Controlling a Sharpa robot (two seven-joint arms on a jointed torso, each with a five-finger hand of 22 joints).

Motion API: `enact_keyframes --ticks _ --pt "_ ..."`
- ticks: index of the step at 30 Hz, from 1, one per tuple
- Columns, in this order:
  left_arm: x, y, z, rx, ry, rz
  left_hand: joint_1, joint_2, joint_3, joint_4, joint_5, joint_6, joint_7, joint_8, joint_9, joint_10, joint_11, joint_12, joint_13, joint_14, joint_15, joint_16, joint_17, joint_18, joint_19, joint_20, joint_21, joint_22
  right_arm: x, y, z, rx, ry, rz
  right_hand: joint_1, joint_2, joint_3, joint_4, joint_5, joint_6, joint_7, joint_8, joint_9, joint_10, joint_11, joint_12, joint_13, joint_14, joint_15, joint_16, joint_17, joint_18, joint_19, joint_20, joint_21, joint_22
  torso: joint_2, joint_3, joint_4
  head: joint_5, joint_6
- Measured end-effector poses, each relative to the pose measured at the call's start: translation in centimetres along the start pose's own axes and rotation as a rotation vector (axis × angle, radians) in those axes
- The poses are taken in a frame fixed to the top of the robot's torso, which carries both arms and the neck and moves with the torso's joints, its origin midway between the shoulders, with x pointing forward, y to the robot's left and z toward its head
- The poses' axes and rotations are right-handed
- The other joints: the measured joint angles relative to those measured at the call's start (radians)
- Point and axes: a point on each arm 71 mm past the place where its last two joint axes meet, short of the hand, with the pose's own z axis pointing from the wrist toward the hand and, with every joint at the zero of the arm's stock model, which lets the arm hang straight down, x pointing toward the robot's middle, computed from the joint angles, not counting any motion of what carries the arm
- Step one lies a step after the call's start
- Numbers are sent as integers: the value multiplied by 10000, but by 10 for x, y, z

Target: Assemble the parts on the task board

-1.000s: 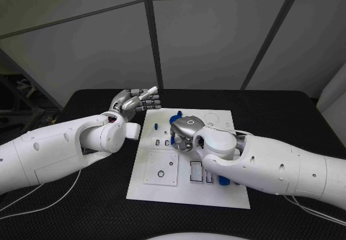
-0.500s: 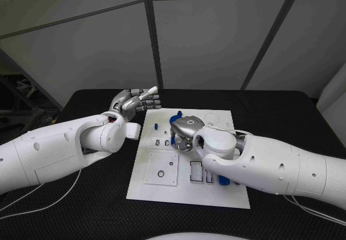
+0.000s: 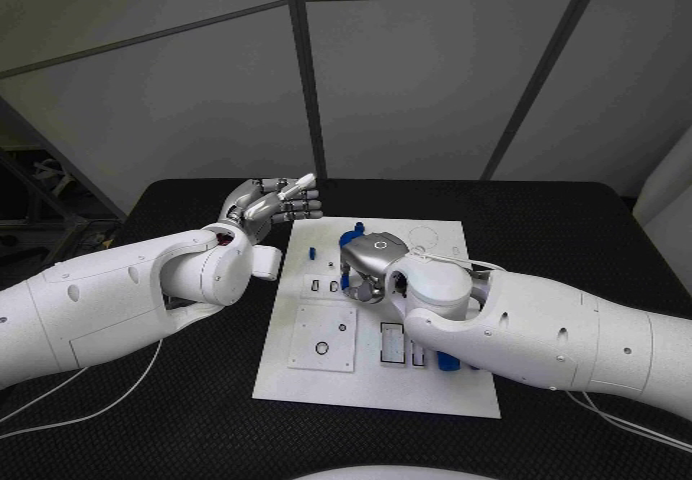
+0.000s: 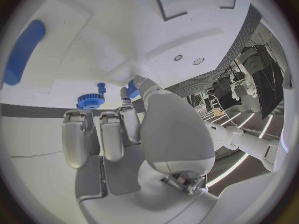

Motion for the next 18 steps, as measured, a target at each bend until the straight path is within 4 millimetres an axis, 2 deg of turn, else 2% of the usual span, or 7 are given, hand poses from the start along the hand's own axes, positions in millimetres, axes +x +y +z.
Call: enact_keyframes --ticks 11,18 --pt "0 0 0 -4 -1 1 0 0 0 0 0 0 0 0 0 0 0 0 0 0 0 0 0 0 0 0 0 0 0 0 1 18 12 0 -170 -63 28 28 1 -106 103 -58 2 -37 37 -118 0 0 0 0 0 0 0 0 0 0 3 -7 2 14 -20" --pt "0 0 0 -7 -7 4 0 0 0 0 0 0 0 0 0 0 0 0 0 0 0 0 1 0 0 0 0 -1 0 1 2 27 17 -2 -188 -80 28 28 2 -136 77 -91 -11 -37 37 -118 0 -1 0 0 -1 0 0 0 0 0 3 -7 3 28 -27"
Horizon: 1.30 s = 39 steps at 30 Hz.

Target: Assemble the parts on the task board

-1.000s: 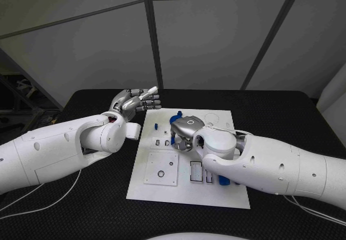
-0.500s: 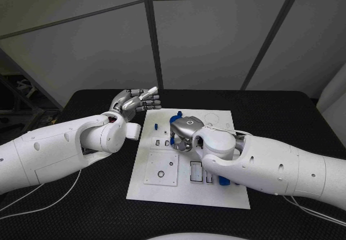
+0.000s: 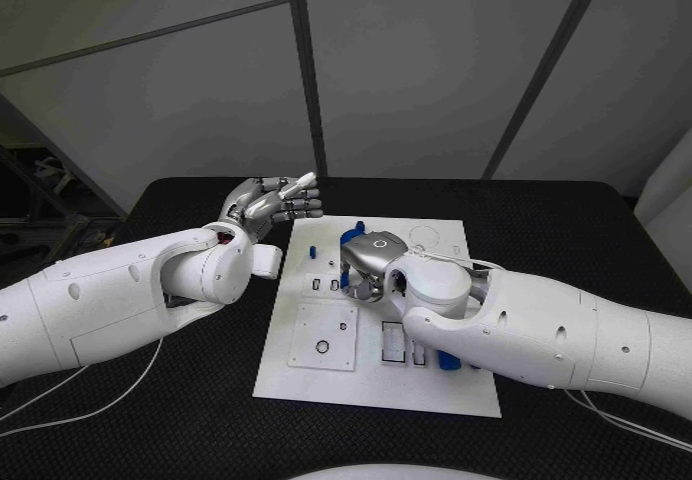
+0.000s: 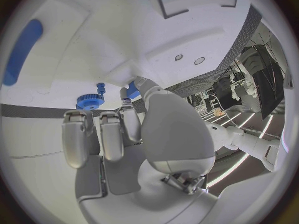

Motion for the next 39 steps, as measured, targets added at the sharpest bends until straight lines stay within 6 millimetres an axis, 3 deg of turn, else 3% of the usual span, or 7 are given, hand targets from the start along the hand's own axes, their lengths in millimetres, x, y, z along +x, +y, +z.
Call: enact_keyframes --ticks 23,28,39 --pt "0 0 0 -4 -7 3 0 0 0 0 0 -37 37 0 0 0 0 0 0 0 0 0 7 0 0 0 0 -7 0 2 -1 -48 -4 28 -21 -22 70 39 -1 -37 35 -21 -4 -36 35 -45 0 0 0 0 8 0 0 0 0 0 -2 7 -5 17 16" --pt "0 0 0 -5 -12 5 0 0 0 0 0 -37 37 0 0 0 0 0 0 0 0 0 7 0 3 2 0 -6 -1 3 -4 -90 -20 43 -21 -23 147 17 -3 59 -61 3 23 2 -2 14 0 0 0 0 7 -1 0 0 0 0 -9 7 -12 24 29" --pt "-2 1 1 -9 -67 26 0 0 -28 -28 0 -37 37 0 0 0 0 -39 0 0 0 0 6 1 36 36 0 -6 -22 0 -3 18 -209 -357 -21 -25 192 -32 -8 182 -108 89 59 38 -38 52 0 0 0 0 6 0 0 0 0 0 -29 5 -23 -9 117"
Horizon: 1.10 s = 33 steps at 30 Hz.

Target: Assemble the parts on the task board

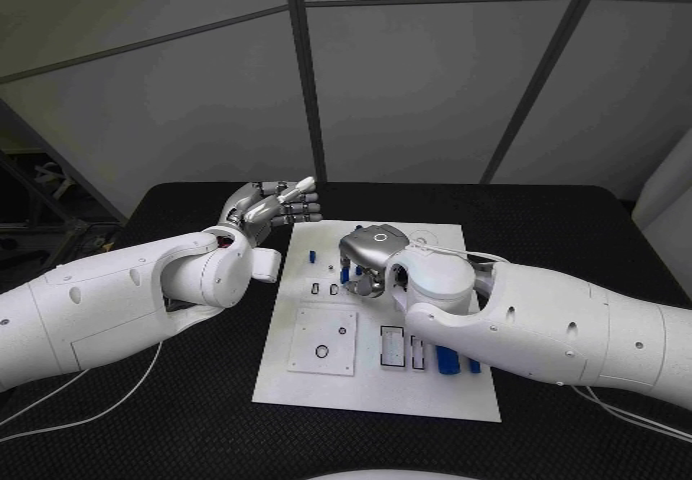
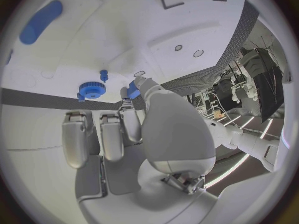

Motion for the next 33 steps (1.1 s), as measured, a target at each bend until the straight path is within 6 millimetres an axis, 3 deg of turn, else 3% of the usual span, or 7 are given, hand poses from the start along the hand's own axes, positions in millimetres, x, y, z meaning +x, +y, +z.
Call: enact_keyframes --ticks 16,33 --pt "-3 2 3 -31 -92 40 0 0 0 0 0 0 0 0 0 0 0 0 0 0 0 0 -1 0 0 0 0 1 -5 -3 5 212 1211 -1037 0 0 -2 -1 32 -1 -1 -1 14 0 1 0 0 0 0 0 -1 0 0 0 0 0 20 -13 14 16 124" --pt "-2 3 4 -45 -82 36 0 0 0 0 0 0 0 0 0 0 0 1 0 0 0 0 -2 0 0 0 0 2 -2 1 5 87 1790 -1359 0 -1 23 -27 28 -8 2 14 24 -1 1 0 0 0 0 0 -3 0 0 0 0 0 35 -8 22 70 143"
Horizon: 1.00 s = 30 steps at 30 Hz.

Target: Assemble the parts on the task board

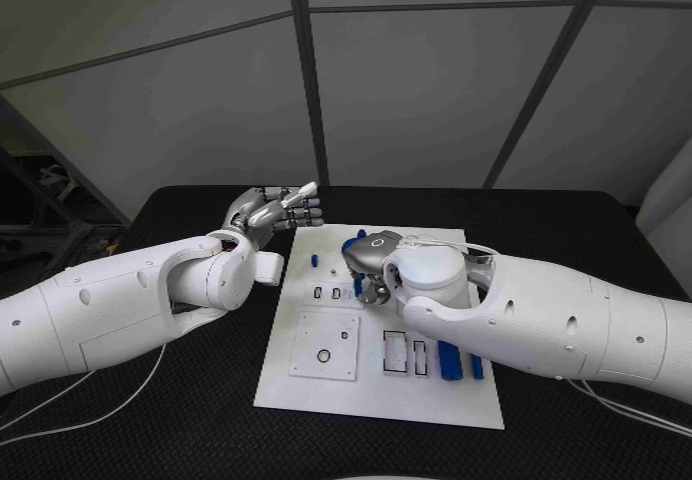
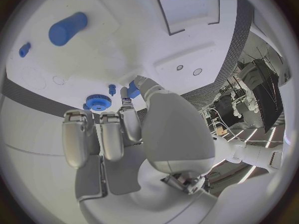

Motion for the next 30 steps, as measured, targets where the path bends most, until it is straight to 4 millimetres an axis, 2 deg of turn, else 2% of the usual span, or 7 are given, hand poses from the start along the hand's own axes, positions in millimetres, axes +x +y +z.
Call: enact_keyframes --ticks 16,30 --pt "0 0 0 -6 8 -2 0 0 0 0 0 0 0 -44 0 -36 36 2 0 0 0 -61 10 0 0 0 -39 -13 0 1 1 -30 35 -20 -83 3 -1 0 -2 54 -10 -7 -1 0 0 -57 0 0 0 -37 -1 0 0 0 0 0 11 1 0 1 -13" --pt "0 0 0 -7 11 -4 0 0 0 0 0 0 0 -44 0 -36 36 3 0 0 0 -61 9 0 0 0 -39 -12 0 2 1 -35 37 -23 -163 -75 0 0 0 -192 122 -158 -32 -111 37 -234 0 0 0 -88 -1 0 0 0 -39 0 -1 1 2 -4 -28"
